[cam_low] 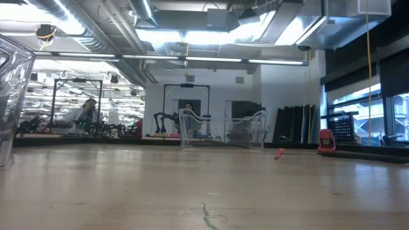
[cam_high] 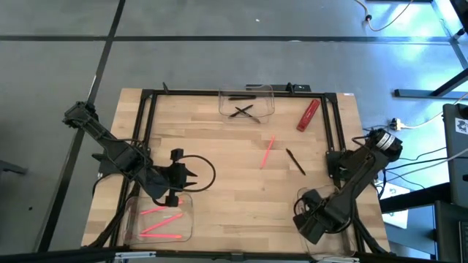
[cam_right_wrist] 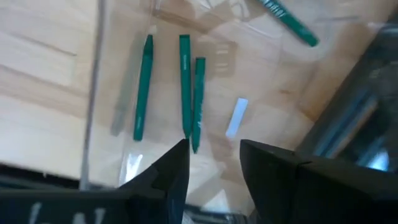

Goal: Sort crayons/erasers/pens/pencils in bins
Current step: Put the black pen into the top transparent bin

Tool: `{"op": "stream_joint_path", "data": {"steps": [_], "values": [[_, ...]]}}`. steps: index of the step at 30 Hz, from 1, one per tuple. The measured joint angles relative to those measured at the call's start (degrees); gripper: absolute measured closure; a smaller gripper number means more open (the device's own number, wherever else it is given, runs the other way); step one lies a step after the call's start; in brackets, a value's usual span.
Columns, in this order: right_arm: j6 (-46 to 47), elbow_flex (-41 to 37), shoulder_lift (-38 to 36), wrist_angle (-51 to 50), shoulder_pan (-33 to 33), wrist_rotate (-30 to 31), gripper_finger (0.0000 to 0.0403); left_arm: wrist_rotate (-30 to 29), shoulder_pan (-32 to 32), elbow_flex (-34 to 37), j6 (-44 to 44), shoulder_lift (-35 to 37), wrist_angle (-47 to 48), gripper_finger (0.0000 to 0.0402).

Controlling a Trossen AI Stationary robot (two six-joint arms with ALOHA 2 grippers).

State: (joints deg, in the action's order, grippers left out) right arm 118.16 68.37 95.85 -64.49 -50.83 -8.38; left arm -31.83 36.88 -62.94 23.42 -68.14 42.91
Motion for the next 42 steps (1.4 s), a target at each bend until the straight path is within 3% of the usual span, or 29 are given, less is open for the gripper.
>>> {"op": "stream_joint_path", "data": {"steps": [3,9,13,17,23,30,36,42], "values": [[-1.48,4.84,0.0,-6.5,0.0,1.48,0.0259,0.0,0.0,0.0,0.02,0.0,0.04,0.0306],[-4.12,15.27,0.0,-21.85,1.68,12.09,0.0258,-0.02,0.0,0.0,0.01,0.0,0.05,0.0306],[-13.29,19.52,-0.05,-25.53,6.28,19.04,0.0258,-0.02,0.0,0.0,0.02,0.0,0.05,0.0306],[-26.88,20.88,-0.09,-25.44,14.55,20.44,0.0258,-0.02,0.0,0.0,0.11,0.0,0.05,0.0306],[-46.45,20.74,-0.09,-25.18,29.25,21.03,0.0258,-0.02,0.0,0.0,0.46,0.0,-0.04,0.0306],[-60.39,17.15,-0.09,-22.02,43.92,20.14,0.0258,-0.02,0.0,0.0,2.03,0.0,-0.06,0.0306],[-70.09,8.98,-0.09,-8.8,51.77,14.91,0.0258,-0.02,0.0,0.0,2.12,0.0,-0.09,0.0306],[-72.0,-0.42,-0.09,-4.19,56.29,11.38,0.0258,-0.02,0.0,0.0,2.12,0.0,-0.13,0.0306]]}}
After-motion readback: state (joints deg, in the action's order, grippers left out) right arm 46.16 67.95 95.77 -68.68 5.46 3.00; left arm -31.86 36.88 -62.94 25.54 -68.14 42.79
